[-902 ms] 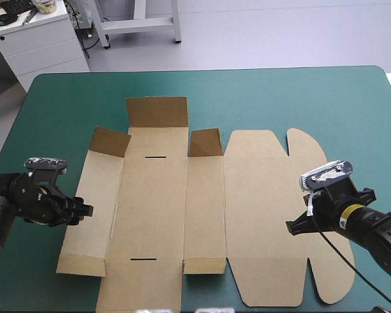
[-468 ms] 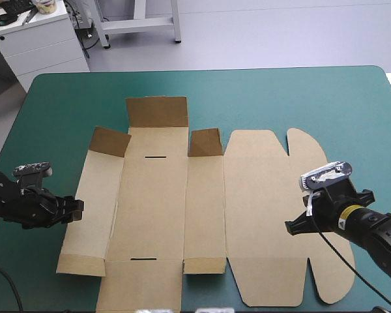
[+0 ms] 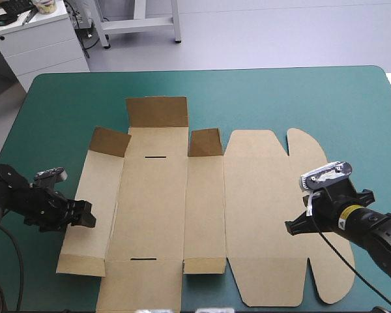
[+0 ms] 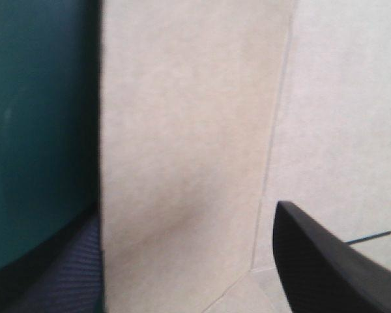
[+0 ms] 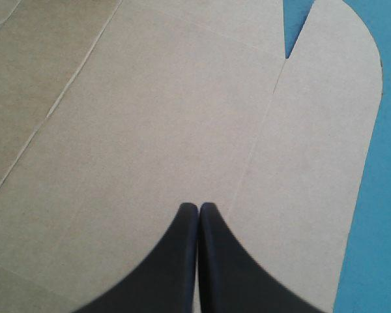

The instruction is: Fold the box

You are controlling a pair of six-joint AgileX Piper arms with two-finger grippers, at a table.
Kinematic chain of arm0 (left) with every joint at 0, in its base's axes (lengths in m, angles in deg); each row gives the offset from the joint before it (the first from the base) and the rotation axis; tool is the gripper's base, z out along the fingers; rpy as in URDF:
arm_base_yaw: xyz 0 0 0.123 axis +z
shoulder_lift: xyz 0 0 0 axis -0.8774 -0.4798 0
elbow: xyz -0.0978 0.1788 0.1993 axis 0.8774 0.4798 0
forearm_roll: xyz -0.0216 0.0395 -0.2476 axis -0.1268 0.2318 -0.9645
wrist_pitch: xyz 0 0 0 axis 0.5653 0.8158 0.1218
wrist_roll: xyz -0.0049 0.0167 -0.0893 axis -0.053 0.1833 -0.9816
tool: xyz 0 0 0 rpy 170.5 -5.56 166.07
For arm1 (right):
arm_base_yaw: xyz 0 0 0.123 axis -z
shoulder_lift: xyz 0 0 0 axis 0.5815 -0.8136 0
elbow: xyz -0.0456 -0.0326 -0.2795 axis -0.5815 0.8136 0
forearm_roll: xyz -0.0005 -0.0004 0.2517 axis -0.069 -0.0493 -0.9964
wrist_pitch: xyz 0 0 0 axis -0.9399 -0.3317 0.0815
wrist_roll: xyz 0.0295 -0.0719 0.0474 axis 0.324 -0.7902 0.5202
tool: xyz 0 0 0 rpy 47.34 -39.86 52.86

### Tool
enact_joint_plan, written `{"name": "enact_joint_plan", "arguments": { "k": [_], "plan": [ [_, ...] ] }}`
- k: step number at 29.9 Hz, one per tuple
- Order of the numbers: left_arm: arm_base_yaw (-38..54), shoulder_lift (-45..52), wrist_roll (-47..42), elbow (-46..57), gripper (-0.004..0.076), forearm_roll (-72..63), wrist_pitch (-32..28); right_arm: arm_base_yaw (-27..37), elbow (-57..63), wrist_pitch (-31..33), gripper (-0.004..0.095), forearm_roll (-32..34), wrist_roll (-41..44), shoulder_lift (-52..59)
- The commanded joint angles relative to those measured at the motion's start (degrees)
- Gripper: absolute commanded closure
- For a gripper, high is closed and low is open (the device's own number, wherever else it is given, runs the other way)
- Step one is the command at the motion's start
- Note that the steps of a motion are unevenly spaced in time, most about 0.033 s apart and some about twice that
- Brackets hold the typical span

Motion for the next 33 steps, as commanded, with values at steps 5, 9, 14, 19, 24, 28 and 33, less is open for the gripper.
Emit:
{"name": "enact_joint_plan", "arguments": {
  "k": [5, 9, 14, 19, 24, 28, 33],
  "plan": [
    [0.1, 1.2, 4.3, 5.2, 0.0231, -8.6, 0.2, 0.3, -1.4, -3.3, 0.0928, 0.8, 0.1, 0.6],
    [0.1, 1.2, 6.8, 6.1, 0.0231, -12.1, 1.1, 0.3, -1.4, -3.3, 0.0928, 0.8, 0.1, 0.6],
    [0.1, 1.2, 10.2, 6.1, 0.0231, -17.9, 4.3, 0.3, -1.4, -3.3, 0.0928, 0.8, 0.1, 0.6],
    [0.1, 1.2, 10.1, 6.1, 0.0231, -18.4, 4.4, 0.3, -1.4, -3.3, 0.0928, 0.8, 0.1, 0.6],
    [0.1, 1.2, 8.5, 6.2, 0.0356, -18.8, 4.7, 0.3, -1.4, -3.3, 0.0928, 0.8, 0.1, 0.6],
    [0.1, 1.2, 6.6, 6.5, 0.0610, -18.2, 4.8, 0.3, -1.4, -3.3, 0.0928, 0.8, 0.1, 0.6],
    [0.1, 1.2, 5.1, 6.5, 0.0734, -16.9, 4.8, 0.3, -1.4, -3.3, 0.0928, 0.8, 0.1, 0.6]
  ]
}}
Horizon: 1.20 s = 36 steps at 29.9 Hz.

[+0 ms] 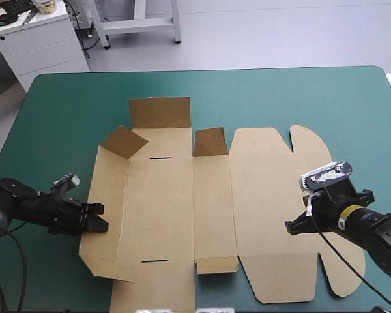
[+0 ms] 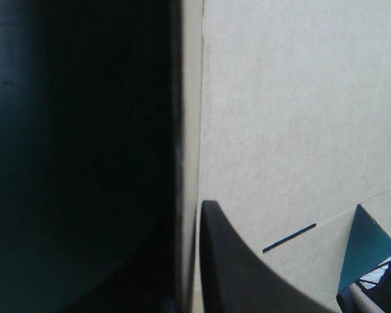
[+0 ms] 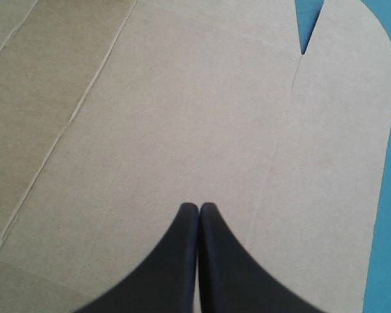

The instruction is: Fold the box

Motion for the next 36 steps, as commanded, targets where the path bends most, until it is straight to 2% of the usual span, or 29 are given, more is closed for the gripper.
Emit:
{"name": "enact_joint_plan", "arguments": {
  "k": [1, 8, 18, 25, 29, 32, 36],
  "plan": [
    [0.0, 1.2, -1.1, -0.8, 0.0734, -2.2, 5.0, 0.3, -1.4, -3.2, 0.0928, 0.8, 0.1, 0.6],
    [-0.8, 1.2, -4.9, -5.9, 0.0734, 0.2, 4.8, 0.3, -1.4, -2.7, 0.0928, 0.1, 0.1, 0.6],
    [-18.8, 0.5, -16.2, -25.3, 0.0734, 28.4, 5.3, 0.3, -1.4, -1.3, 0.0928, -1.0, 0.1, 0.6],
    [-27.3, -1.8, -16.2, -34.6, 0.0734, 42.9, 5.4, 0.3, -1.4, -1.2, 0.0928, -2.1, 0.1, 0.6],
    [-31.3, -3.5, -11.7, -36.4, 0.0734, 50.6, 5.3, 0.3, -1.4, -0.8, 0.0928, -2.1, 0.1, 0.6],
    [-34.9, -4.2, -10.2, -36.4, 0.0734, 57.4, 1.9, 0.3, -1.4, -0.3, 0.0928, -2.1, 1.0, 0.6],
    [-40.1, -4.5, -10.1, -36.4, 0.0734, 64.8, -7.9, 0.3, -1.4, -0.2, 0.0928, -2.1, 2.2, 0.6]
  ]
}}
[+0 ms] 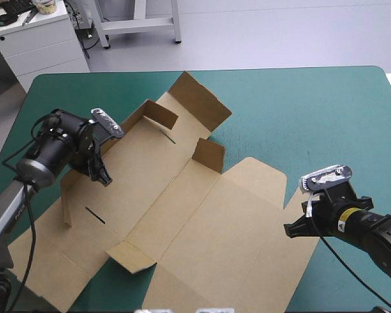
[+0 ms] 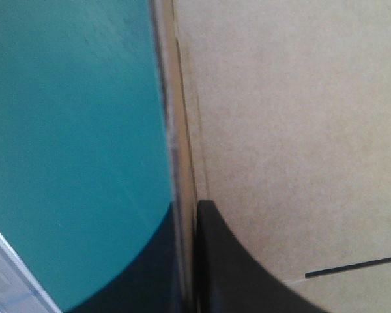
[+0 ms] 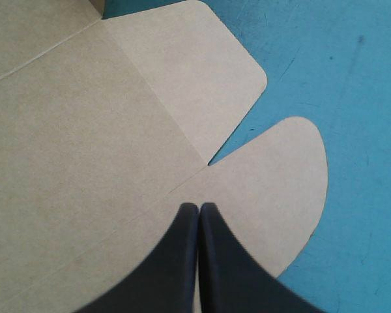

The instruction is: Fold the box

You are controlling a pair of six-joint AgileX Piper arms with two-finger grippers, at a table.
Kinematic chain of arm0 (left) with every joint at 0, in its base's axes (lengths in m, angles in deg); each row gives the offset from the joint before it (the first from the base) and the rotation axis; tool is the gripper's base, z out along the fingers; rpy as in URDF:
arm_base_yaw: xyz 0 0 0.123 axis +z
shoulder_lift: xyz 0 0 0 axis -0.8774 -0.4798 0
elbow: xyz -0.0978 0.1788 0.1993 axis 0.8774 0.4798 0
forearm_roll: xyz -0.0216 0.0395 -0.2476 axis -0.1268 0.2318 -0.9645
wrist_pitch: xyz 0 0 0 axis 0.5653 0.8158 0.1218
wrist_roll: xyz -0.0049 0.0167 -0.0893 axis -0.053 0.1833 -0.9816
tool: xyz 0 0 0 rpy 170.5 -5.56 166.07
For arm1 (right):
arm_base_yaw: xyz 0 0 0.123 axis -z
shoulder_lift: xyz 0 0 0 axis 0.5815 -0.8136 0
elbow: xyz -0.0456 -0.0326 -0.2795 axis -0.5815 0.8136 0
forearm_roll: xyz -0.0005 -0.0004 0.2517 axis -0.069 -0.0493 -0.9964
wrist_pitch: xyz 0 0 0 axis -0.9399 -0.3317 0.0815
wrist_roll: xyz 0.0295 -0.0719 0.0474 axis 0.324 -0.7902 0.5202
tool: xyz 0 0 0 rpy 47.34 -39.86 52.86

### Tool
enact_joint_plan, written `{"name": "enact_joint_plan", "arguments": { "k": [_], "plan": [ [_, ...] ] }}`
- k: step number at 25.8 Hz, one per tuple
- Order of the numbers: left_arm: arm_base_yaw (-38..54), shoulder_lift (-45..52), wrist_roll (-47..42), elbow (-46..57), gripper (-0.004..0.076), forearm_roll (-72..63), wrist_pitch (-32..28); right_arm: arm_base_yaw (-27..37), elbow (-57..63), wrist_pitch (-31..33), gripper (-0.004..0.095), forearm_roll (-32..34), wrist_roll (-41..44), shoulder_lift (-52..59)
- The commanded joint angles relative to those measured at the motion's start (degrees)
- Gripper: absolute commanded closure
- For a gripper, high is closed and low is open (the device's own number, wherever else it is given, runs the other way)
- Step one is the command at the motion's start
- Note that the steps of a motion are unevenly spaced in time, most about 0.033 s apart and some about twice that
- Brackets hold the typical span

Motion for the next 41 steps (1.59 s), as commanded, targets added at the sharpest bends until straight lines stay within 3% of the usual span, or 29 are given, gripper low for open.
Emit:
{"name": "enact_joint_plan", "arguments": {
  "k": [1, 4, 10, 16, 21, 23, 25, 29, 36, 41],
  "plan": [
    [-4.3, 1.7, 1.3, -1.9, 0.0734, 9.3, -10.7, 0.3, -1.4, -2.6, 0.0928, 0.5, 0.6, 0.6],
    [-6.9, 1.2, 1.3, -1.9, 0.0734, 14.9, -18.3, 0.3, -1.4, -2.4, 0.0928, 0.5, 1.1, 0.6],
    [-13.2, 0.3, -1.4, -0.4, 0.0734, 22.5, -25.0, 0.3, -1.4, -1.6, 0.0928, 0.1, 1.3, 0.6],
    [-22.9, 0.6, -21.5, 7.6, 0.0734, 42.9, -29.4, 0.3, -1.4, -1.2, 0.0928, -1.2, 1.3, 0.6],
    [-33.7, 0.6, -42.4, 15.0, 0.0734, 68.9, -25.0, 0.3, -1.4, 0.9, 0.0927, 2.1, 3.6, 0.6],
    [-37.0, 1.1, -47.3, 18.0, 0.0734, 75.5, -23.8, 0.3, -1.4, 3.4, 0.0927, 8.2, 9.8, 0.6],
    [-40.6, 1.6, -53.8, 22.5, 0.0734, 86.8, -18.9, 0.3, -1.4, 7.0, 0.0927, 16.5, 14.5, 0.6],
    [-42.5, 2.2, -54.4, 25.3, 0.0734, 86.6, -18.2, 0.3, -1.4, 9.2, 0.0927, 21.0, 16.9, 0.6],
    [-46.1, 3.2, -56.8, 26.6, 0.0734, 86.6, -17.1, 0.3, -1.4, 9.9, 0.0927, 22.8, 18.3, 0.6],
    [-47.2, 3.2, -56.8, 26.6, 0.0734, 86.6, -14.3, 0.3, -1.4, 6.1, 0.0927, 21.3, 18.4, 0.6]
  ]
}}
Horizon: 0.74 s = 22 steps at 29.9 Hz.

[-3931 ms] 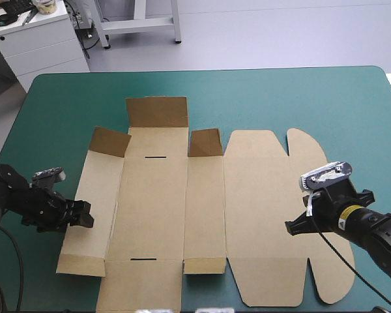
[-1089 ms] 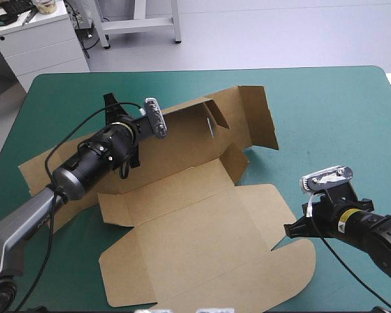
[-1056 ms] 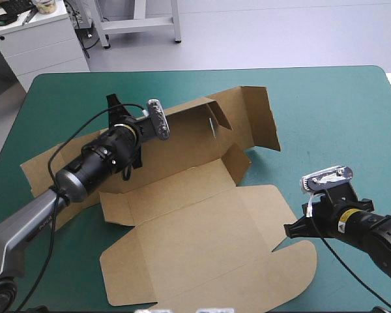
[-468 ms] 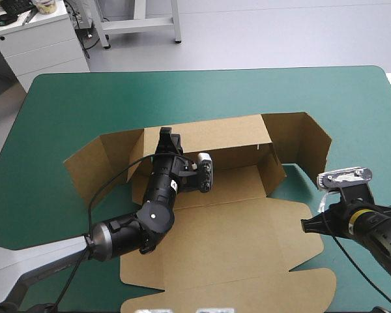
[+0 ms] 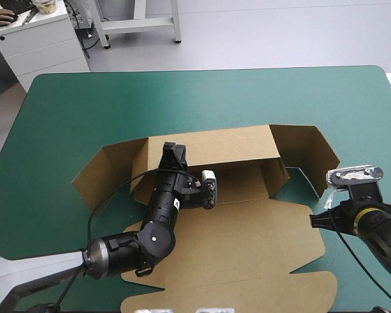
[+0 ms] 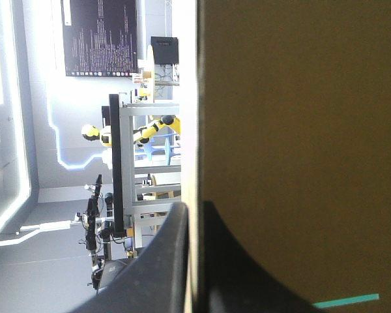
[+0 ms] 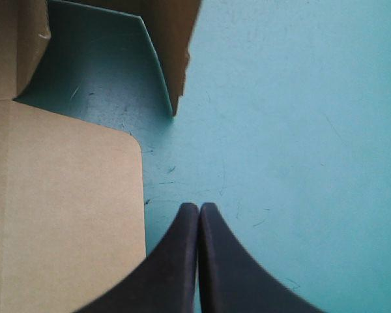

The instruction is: Fold the box

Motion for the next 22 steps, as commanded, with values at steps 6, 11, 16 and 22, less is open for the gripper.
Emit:
{"name": "enact_joint_plan", "arguments": {
  "k": [6, 11, 16, 22],
  "plan": [
    [-0.8, 1.9, -0.8, -1.1, 0.0734, 5.6, 4.1, 0.3, -1.4, -10.7, 0.0926, -5.6, -1.5, 0.6],
    [-0.8, 1.9, -0.8, -1.1, 0.0734, 5.6, 4.0, 0.3, -1.9, -11.5, 0.0792, -11.1, -3.4, 0.6],
    [-0.8, 1.9, -0.8, -1.1, 0.0734, 5.6, 4.0, 0.3, -2.0, -10.7, 0.0333, -14.0, -3.1, 0.6],
    [-0.8, 1.9, -0.8, -1.1, 0.0734, 5.4, 4.0, 0.3, -2.7, -9.9, 0.0154, -14.4, -1.2, 0.6]
  ]
}}
